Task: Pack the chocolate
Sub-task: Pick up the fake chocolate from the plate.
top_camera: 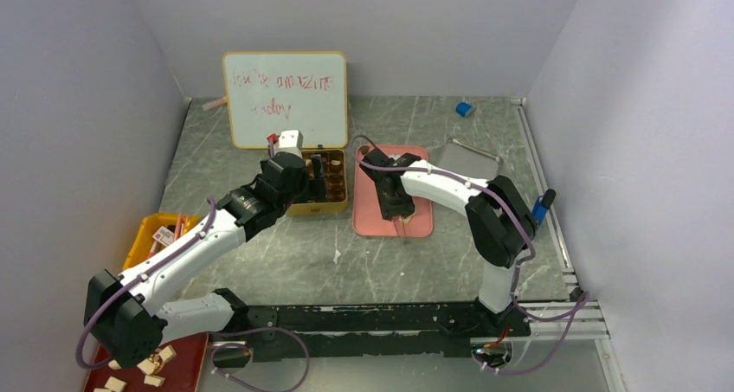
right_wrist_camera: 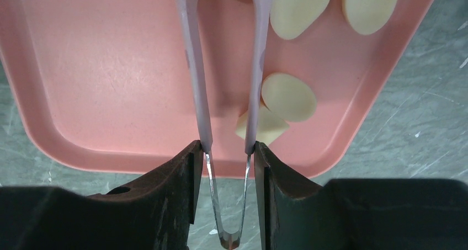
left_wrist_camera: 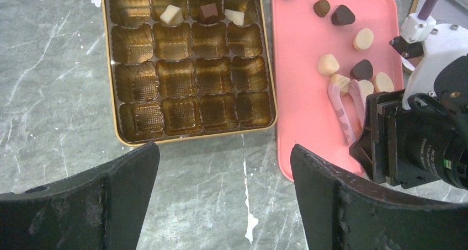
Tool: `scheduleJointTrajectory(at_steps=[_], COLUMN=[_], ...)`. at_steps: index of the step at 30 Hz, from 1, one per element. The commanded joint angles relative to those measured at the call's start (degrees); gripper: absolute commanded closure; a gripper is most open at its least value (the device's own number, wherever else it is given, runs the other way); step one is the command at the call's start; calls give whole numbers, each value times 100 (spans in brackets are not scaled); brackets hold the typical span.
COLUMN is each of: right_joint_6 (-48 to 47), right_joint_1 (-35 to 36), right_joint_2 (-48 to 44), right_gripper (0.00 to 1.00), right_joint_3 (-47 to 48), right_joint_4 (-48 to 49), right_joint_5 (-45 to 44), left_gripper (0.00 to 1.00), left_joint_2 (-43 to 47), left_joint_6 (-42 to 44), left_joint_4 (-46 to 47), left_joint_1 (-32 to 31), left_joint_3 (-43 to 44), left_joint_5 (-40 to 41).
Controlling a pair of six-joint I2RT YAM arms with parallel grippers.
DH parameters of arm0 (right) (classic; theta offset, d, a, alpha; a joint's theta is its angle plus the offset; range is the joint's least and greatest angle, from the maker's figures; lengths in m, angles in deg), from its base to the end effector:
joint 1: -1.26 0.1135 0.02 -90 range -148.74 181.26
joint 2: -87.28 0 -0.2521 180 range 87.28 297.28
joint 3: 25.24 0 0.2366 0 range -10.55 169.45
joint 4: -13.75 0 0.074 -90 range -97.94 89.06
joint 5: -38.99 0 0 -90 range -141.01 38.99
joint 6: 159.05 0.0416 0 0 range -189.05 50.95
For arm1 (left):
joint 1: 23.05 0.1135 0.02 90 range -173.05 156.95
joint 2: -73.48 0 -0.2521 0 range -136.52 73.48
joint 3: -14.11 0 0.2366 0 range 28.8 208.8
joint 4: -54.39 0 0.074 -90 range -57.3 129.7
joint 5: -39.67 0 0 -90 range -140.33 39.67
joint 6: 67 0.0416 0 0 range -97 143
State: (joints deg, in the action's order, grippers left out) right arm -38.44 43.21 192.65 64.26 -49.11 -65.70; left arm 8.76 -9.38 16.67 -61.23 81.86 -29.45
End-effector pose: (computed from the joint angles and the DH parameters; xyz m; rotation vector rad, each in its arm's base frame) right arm 0.2575 0.2173 0.1798 -0.2438 2.8193 -0.1288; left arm 0.1989 -0.1376 0.2897 -0.0980 2.1468 -0.3257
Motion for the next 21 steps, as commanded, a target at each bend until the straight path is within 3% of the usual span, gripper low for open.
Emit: scheduleJointTrajectory(at_steps=[1, 21], right_joint_6=[-128, -105], right_joint_1=[-128, -297], right_joint_2=[115, 549], right_gripper=[58, 58], right_joint_3=[322, 915], right_joint_4=[97, -60], right_joint_5=[-68, 27], left_gripper=[7, 7], left_joint_2=[-4, 81], left_joint_6=[56, 55], left_joint_4=[105, 13], left_joint_1=[-15, -15], left_joint_3=[255, 275], left_joint_5=[105, 195])
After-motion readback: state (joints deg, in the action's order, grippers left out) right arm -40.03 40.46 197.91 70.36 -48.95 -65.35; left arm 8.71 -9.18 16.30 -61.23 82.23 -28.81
